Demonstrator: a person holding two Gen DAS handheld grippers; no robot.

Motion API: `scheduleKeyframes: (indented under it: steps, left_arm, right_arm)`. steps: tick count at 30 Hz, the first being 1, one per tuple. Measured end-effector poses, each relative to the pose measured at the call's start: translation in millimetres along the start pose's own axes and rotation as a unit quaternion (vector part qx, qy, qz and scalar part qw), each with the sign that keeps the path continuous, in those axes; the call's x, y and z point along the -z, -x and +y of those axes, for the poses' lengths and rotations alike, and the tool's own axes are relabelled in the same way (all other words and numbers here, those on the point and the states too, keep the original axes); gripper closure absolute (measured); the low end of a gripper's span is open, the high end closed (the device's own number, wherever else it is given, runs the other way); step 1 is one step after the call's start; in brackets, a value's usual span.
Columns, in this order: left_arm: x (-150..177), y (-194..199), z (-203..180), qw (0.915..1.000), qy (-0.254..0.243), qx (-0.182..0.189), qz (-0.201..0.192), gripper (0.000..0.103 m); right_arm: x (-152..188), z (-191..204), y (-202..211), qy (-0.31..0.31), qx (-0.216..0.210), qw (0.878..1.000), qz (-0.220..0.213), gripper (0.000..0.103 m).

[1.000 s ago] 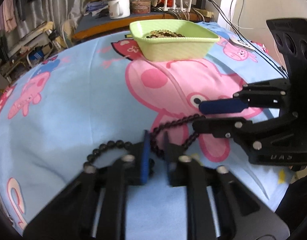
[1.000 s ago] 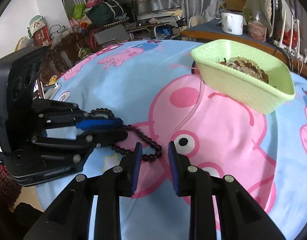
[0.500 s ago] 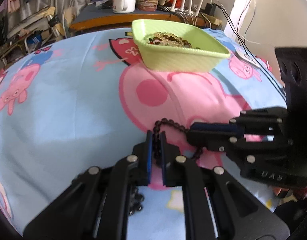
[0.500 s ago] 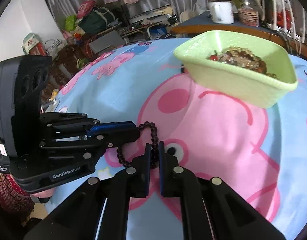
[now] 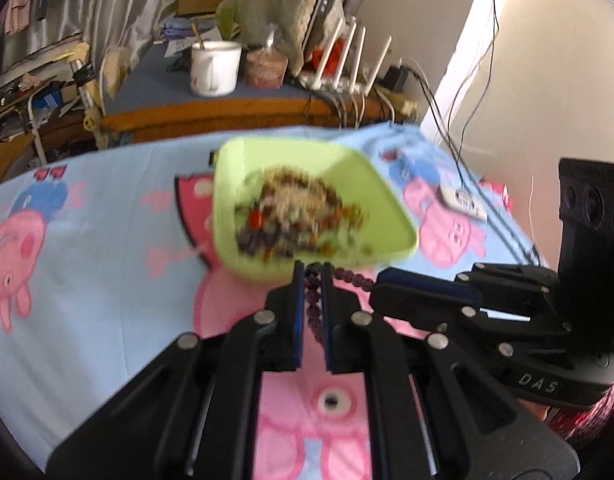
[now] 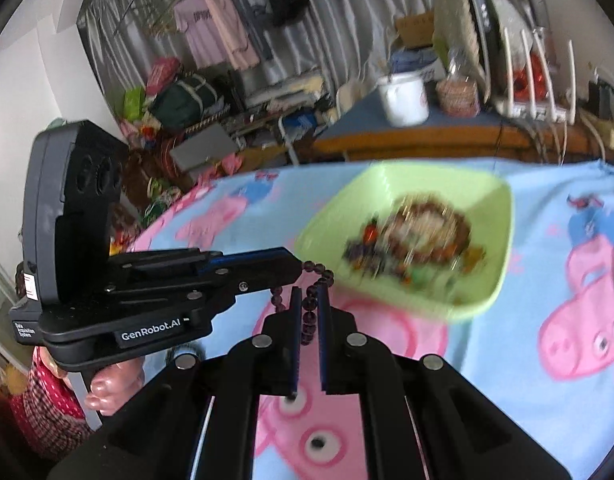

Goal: Organize jewelry
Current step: 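Carry the dark bead bracelet with both tools into the basket and release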

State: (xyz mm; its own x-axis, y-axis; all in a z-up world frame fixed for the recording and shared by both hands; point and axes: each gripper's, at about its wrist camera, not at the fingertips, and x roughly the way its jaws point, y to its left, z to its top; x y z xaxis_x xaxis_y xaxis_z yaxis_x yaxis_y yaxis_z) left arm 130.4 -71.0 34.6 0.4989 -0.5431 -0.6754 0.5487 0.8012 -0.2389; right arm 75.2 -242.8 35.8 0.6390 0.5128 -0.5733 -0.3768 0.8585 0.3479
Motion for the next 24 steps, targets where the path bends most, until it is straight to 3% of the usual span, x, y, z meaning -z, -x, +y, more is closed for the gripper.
scheduleKeyframes:
  steps: [10,16,20,24]
  left_arm:
    - [-57.2,-28.3,15.8,0.9995,0.024,0.007,-0.018,0.096]
    - [-61.2,-61.1,30.3,0.9993,0.035,-0.003,0.01,0.096]
    - [-54.9,-89.1,47.1,0.9968,0.06,-0.026,0.045,0.09]
    - [-51.5,-69.7,49.9,0.9977,0.064,-0.016,0.015,0.09]
  right_arm:
    - [-45.1,-32.6,-23.2,-0.025,0.015,0.999,-0.025,0.103]
    - [-44.5,-52.3,-47.3,-0.05,0.013,0.999,-0.011,0.103]
    - [-40.4,-67.6,-65.4,-0.062,0.05,0.997,-0.012,0.103]
    - [-34.5,-66.2,-46.8,-0.073,0.029,0.996,-0.053,0.103]
